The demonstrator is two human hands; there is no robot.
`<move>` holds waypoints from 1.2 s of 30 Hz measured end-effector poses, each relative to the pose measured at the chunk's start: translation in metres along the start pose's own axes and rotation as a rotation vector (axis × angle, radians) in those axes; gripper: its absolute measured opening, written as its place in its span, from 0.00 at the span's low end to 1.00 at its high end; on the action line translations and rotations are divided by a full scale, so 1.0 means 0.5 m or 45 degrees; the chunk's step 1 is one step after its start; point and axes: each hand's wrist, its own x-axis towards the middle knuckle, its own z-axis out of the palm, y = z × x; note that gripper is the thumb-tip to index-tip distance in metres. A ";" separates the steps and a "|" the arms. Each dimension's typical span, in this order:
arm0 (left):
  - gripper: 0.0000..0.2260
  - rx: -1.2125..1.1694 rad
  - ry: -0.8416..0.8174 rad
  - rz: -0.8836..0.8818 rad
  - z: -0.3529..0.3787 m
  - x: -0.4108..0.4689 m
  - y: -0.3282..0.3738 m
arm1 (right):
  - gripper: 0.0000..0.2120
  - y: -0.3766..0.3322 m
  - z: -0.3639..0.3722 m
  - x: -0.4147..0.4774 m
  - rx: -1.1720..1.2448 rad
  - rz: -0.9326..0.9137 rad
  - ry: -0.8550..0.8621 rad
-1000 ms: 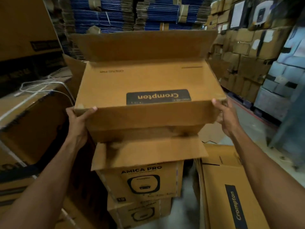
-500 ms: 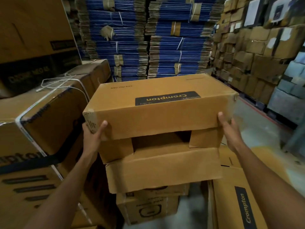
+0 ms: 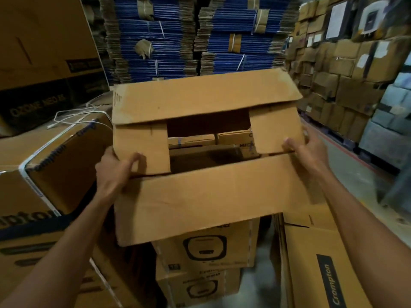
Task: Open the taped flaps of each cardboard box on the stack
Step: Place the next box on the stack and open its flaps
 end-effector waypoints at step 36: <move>0.39 0.851 -0.225 0.631 0.137 0.308 0.117 | 0.28 -0.108 0.242 -0.085 -0.842 -1.060 0.193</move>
